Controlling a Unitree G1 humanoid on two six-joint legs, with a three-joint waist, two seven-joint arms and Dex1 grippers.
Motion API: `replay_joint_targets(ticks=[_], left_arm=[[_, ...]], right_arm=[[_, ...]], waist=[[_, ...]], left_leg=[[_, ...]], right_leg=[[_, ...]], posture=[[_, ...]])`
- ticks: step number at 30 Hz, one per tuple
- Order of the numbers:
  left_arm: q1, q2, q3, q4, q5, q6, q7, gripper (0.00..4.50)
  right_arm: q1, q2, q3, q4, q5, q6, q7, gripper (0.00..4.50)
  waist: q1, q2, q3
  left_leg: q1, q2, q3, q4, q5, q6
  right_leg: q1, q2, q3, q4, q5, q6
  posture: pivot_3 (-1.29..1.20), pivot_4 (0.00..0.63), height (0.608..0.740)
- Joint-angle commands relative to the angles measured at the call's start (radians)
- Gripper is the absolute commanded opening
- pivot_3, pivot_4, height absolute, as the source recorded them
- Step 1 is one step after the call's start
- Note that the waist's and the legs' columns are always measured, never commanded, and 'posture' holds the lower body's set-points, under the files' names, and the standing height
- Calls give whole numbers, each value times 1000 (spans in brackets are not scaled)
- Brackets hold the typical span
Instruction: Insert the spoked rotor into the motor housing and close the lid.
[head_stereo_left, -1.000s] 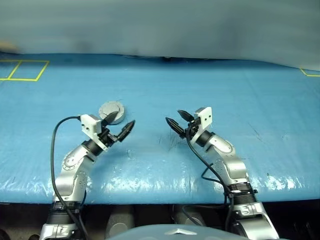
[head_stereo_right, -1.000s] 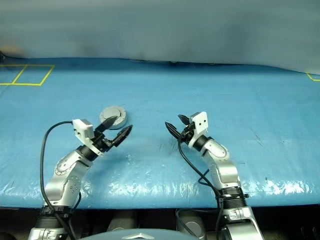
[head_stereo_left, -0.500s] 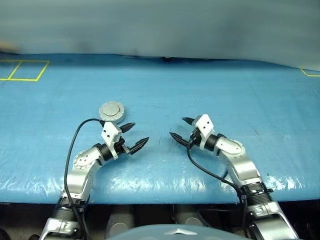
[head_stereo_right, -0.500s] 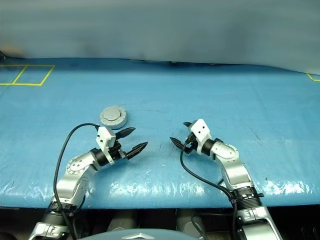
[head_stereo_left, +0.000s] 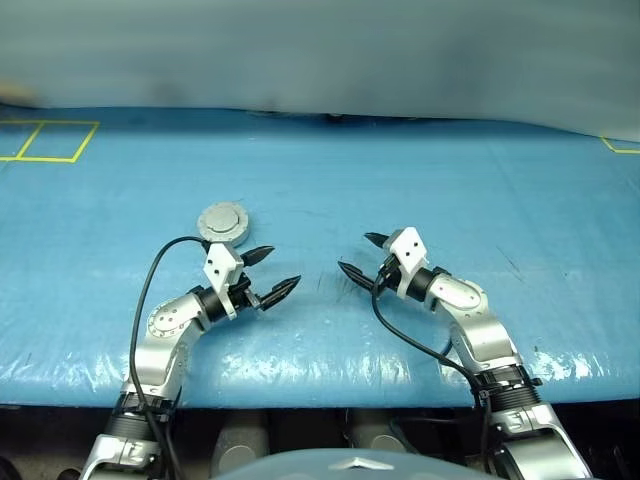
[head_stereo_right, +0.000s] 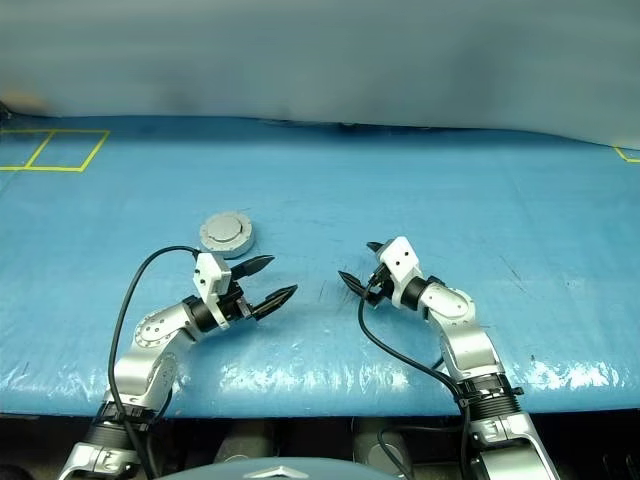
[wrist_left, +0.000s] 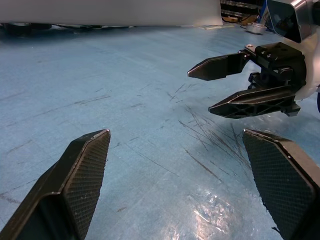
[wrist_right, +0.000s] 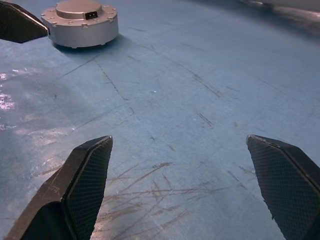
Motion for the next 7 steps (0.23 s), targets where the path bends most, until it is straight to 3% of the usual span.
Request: replay_joint_targets(ticks=[1, 7], left_arm=[[-15, -8, 0, -7, -5, -10, -9, 4500], [-16, -11, 1, -9, -2, -10, -9, 4500]], right_arm=[[-2, -5, -22, -7, -3, -29, -6, 4489], [-6, 5, -17, -3, -23, -43, -26, 4489]], waist=[[0, 0, 0], [0, 0, 0]], left_leg=[[0, 0, 0, 0, 0, 0], [0, 0, 0, 0, 0, 0]], right_leg=[[0, 0, 0, 0, 0, 0], [0, 0, 0, 0, 0, 0]], posture=[[0, 150, 740], [0, 150, 740]])
